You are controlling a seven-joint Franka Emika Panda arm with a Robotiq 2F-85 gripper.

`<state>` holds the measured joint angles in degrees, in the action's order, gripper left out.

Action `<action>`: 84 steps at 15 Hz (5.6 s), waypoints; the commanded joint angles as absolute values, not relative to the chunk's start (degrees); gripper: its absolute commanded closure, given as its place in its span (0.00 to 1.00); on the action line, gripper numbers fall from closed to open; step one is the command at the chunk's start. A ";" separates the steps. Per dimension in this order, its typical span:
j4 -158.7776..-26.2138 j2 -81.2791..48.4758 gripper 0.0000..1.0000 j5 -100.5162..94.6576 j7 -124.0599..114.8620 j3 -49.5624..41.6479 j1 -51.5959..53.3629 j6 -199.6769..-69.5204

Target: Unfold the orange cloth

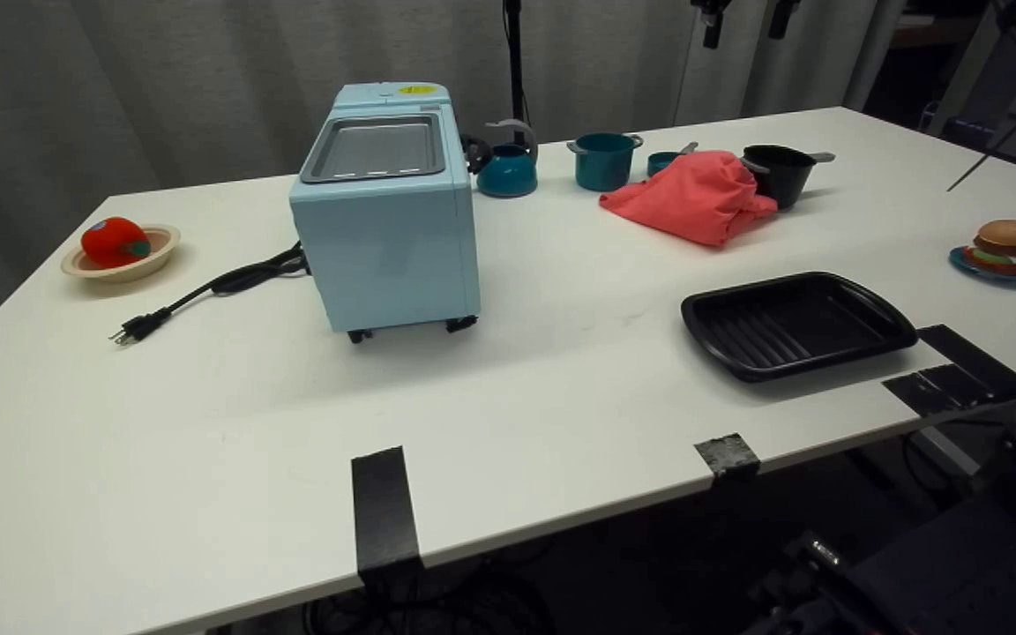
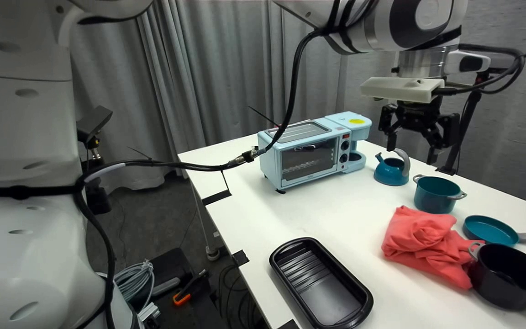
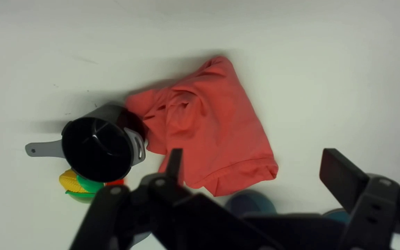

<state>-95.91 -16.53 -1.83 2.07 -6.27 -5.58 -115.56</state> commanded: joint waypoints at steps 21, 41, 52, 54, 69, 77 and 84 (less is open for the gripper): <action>-76.28 -45.27 0.21 2.40 -4.63 -6.62 -11.13 -115.24; -85.98 -35.73 0.98 5.59 10.53 1.64 -8.34 -113.97; -93.18 -33.28 0.44 0.97 17.12 2.87 -4.12 -115.46; -90.67 -33.93 0.29 1.39 16.81 2.77 -4.57 -115.76; -82.95 -40.86 0.00 -2.56 2.14 -6.55 -5.37 -124.91; -82.35 -43.26 0.42 -4.13 -0.91 -8.47 -5.56 -120.79; -82.32 -42.13 0.96 -2.96 -0.12 -7.04 -5.59 -118.98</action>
